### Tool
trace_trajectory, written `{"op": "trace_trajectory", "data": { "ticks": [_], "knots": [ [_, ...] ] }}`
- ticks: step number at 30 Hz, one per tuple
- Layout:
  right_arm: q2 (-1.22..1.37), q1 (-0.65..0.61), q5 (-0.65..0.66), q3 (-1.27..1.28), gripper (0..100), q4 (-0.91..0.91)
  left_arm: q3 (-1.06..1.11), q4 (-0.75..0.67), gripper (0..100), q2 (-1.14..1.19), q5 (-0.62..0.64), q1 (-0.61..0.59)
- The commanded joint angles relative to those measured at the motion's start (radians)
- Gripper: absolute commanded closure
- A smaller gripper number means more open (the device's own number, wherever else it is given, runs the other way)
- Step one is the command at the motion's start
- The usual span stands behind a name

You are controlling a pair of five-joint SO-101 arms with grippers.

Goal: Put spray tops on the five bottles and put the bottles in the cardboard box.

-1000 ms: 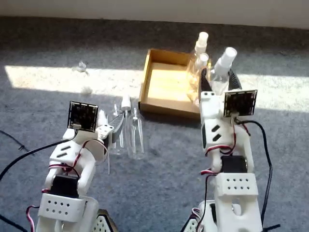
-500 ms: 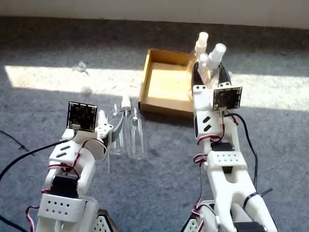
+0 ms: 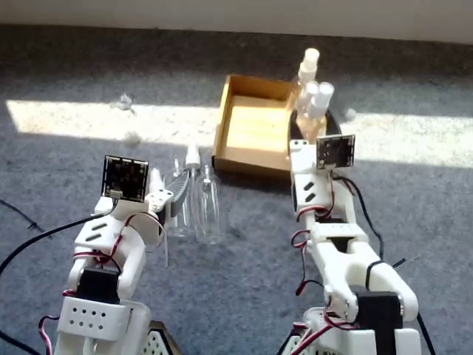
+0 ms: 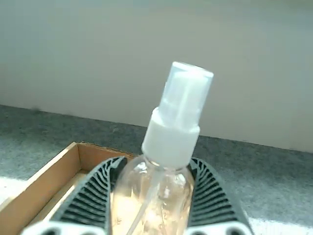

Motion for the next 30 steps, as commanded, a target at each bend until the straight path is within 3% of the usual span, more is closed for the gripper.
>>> {"op": "trace_trajectory", "data": {
  "ticks": [1,11,23,30],
  "knots": [
    [0.027,-0.01,0.006,-0.008,99.5,-0.044,-0.004,-0.023,75,-0.004,0.009,-0.005],
    [0.133,-0.027,0.101,-0.015,99.5,-0.045,-0.004,-0.023,75,-0.004,0.009,-0.005],
    [0.2,-0.042,0.101,-0.016,99.0,-0.045,-0.004,-0.023,75,-0.004,0.009,-0.005],
    [0.199,-0.044,0.1,-0.008,77.9,-0.044,-0.004,-0.023,75,-0.004,0.009,-0.005]
  ]
}}
